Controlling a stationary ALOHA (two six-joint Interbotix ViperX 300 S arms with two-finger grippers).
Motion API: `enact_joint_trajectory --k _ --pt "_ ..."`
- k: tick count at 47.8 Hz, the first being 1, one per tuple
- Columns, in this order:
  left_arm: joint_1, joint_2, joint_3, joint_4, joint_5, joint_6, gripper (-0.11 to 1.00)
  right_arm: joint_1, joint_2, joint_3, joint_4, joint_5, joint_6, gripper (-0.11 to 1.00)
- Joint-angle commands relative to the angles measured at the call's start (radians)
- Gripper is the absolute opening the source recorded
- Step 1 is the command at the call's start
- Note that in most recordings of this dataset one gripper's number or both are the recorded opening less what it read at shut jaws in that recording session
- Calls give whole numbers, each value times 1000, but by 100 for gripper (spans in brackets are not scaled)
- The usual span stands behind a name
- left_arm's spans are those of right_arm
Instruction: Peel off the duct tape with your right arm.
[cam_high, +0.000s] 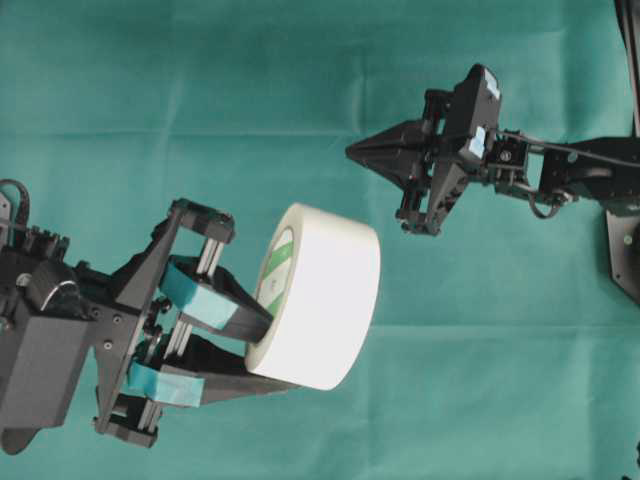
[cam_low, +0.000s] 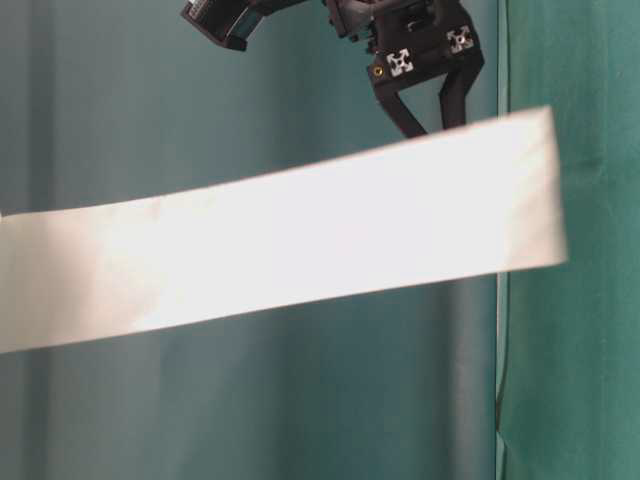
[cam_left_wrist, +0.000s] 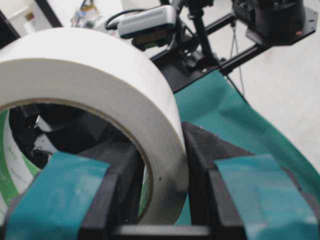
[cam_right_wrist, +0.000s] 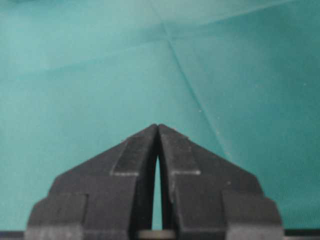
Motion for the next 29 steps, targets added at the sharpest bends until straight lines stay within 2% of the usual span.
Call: enact_joint_trajectory --k 1,11,22,29 --pt "6 -28 -12 3 -17 3 20 -2 -14 -12 -5 -6 -2 -10" --pt "20 -29 8 3 -41 2 20 0 -55 -11 -26 -6 -3 -10" --pt "48 -44 43 0 -91 0 20 8 -104 3 -112 -2 2 -10" --pt "81 -58 72 -14 -118 0 20 17 -115 8 -133 -2 2 -10"
